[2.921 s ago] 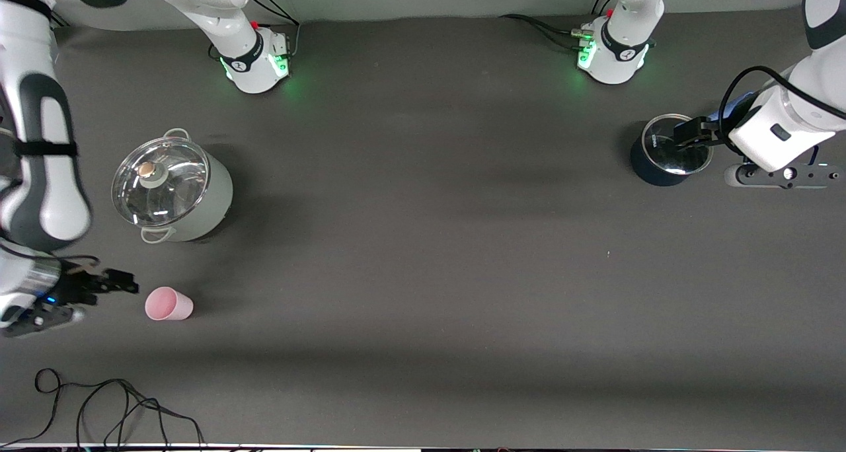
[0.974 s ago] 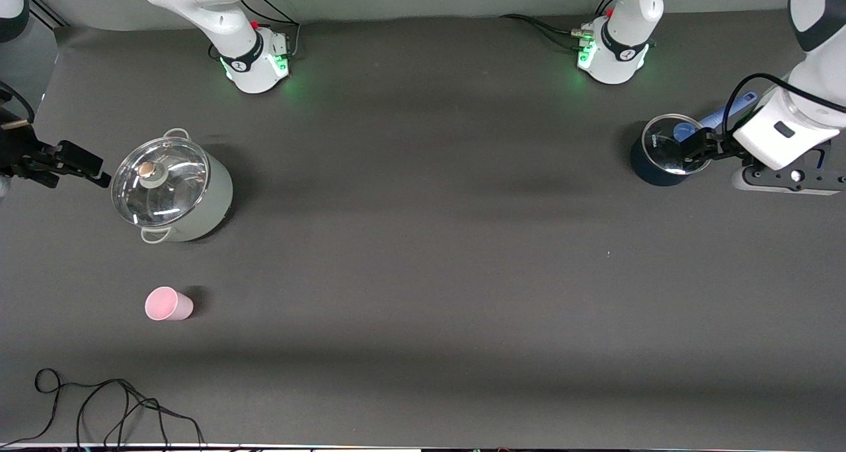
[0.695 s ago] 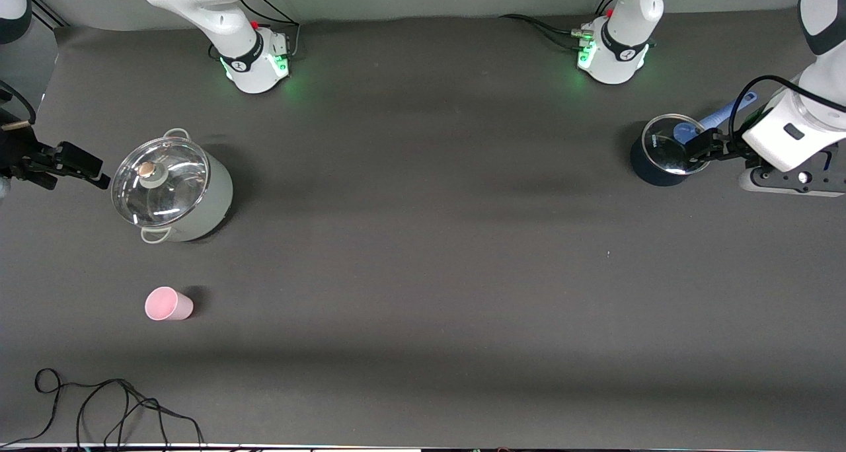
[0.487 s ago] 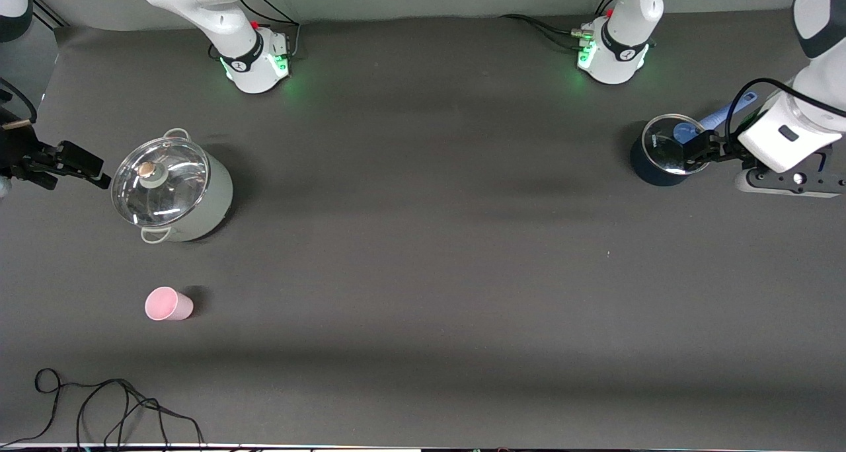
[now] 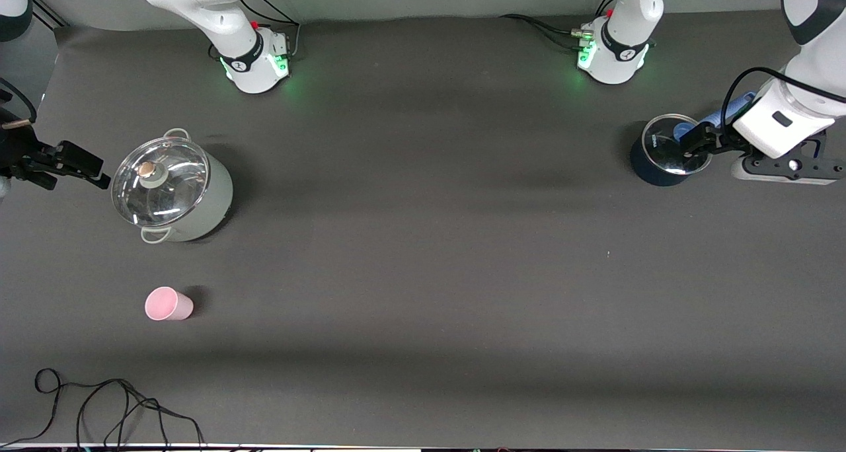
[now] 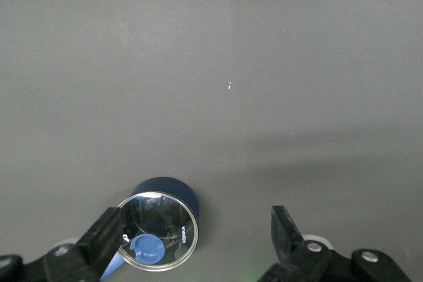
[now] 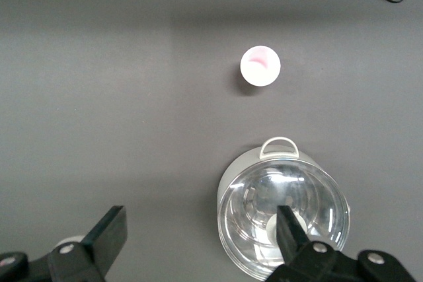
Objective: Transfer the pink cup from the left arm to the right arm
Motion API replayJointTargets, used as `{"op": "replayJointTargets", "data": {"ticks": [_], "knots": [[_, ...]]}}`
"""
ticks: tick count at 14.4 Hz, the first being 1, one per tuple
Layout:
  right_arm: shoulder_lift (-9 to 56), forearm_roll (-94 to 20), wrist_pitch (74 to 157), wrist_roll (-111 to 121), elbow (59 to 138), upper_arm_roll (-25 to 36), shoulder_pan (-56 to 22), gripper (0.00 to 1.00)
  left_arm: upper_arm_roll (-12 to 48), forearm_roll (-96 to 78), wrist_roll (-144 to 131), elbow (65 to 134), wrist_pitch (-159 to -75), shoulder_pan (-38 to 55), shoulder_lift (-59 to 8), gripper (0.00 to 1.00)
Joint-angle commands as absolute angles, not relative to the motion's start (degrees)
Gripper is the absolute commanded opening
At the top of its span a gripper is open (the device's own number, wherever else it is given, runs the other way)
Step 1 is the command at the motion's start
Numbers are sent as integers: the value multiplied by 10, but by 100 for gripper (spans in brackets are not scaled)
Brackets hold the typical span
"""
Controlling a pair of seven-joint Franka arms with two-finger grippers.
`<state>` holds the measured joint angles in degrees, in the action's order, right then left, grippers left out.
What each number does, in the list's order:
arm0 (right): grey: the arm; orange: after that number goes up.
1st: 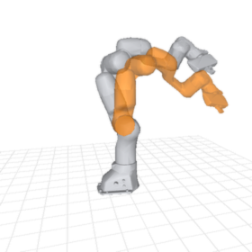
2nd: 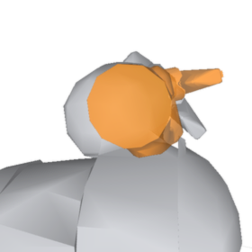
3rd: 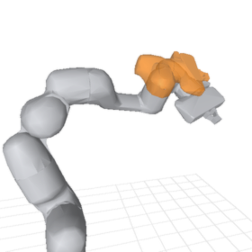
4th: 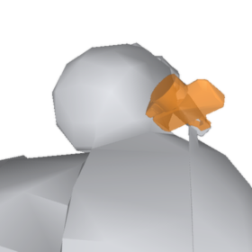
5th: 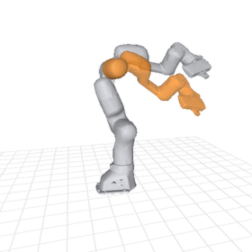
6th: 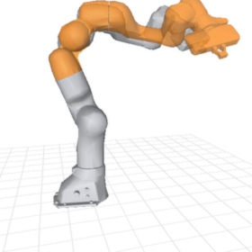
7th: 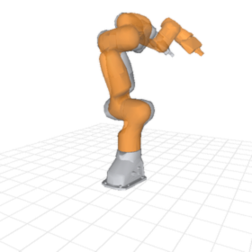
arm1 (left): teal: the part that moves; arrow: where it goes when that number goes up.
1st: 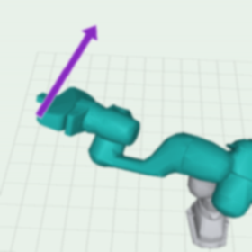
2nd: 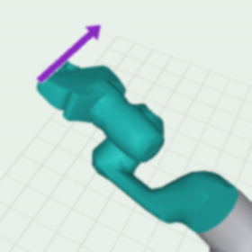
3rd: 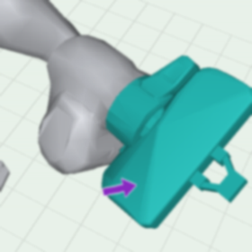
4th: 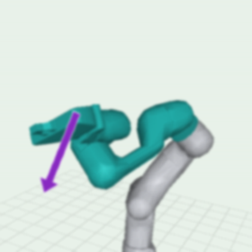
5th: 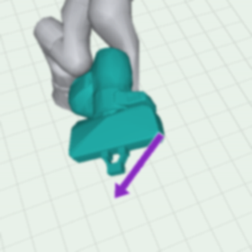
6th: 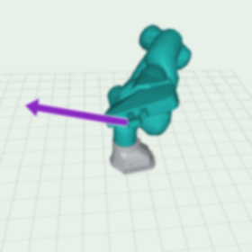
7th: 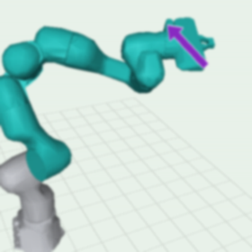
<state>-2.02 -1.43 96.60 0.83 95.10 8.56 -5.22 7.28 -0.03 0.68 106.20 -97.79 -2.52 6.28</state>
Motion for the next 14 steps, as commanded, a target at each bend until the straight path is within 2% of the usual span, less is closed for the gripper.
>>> {"op": "replayJointTargets", "data": {"ticks": [1,14], "knots": [[-17,-5,957,9,937,92,-61,100,71,-7,18,1034,-964,-27,49,100],[-20,-6,934,59,936,95,-61,100,71,-6,19,1028,-950,-27,46,100]]}}
